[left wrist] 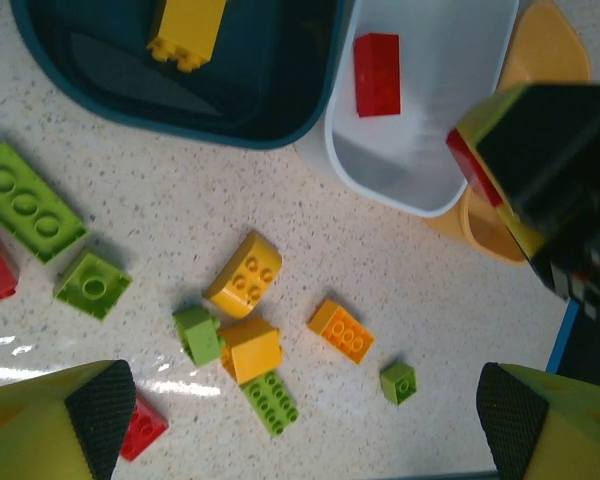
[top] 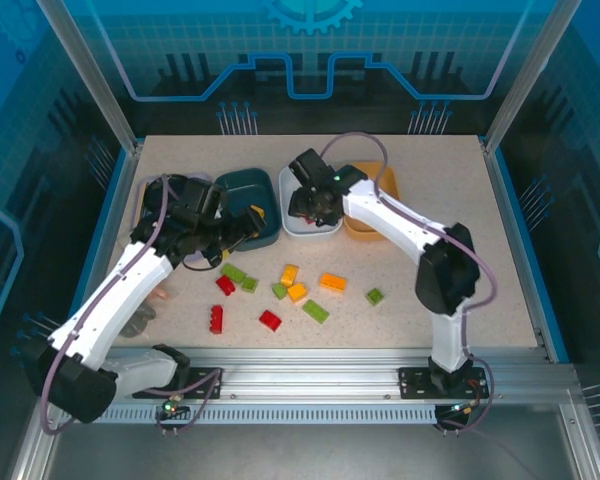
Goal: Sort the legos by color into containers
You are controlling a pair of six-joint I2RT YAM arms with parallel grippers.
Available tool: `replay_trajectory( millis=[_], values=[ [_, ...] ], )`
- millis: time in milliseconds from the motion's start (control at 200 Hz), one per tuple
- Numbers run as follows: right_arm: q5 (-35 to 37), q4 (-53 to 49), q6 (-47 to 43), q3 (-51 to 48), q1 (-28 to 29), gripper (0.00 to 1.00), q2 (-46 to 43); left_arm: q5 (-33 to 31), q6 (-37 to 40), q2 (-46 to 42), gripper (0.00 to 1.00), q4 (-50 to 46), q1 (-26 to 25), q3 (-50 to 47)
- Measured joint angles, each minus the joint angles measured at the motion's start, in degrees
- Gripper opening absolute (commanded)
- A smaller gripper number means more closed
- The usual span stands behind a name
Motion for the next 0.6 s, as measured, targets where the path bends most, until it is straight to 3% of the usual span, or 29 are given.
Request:
replay_trajectory(
  millis=[265, 600],
  values=[
    [-1.0, 0.0, 1.4, 17.7, -4.7, 0.56, 15.4, 2.8, 3.7, 4.2, 0.93, 8.5, 1.0, 0.3],
    [-4.9, -3.5, 0.9, 37.5, -6.6, 0.82, 32.3, 4.2, 5.8, 8.3, 0.93, 11.1, 1.9, 3.0]
  ],
)
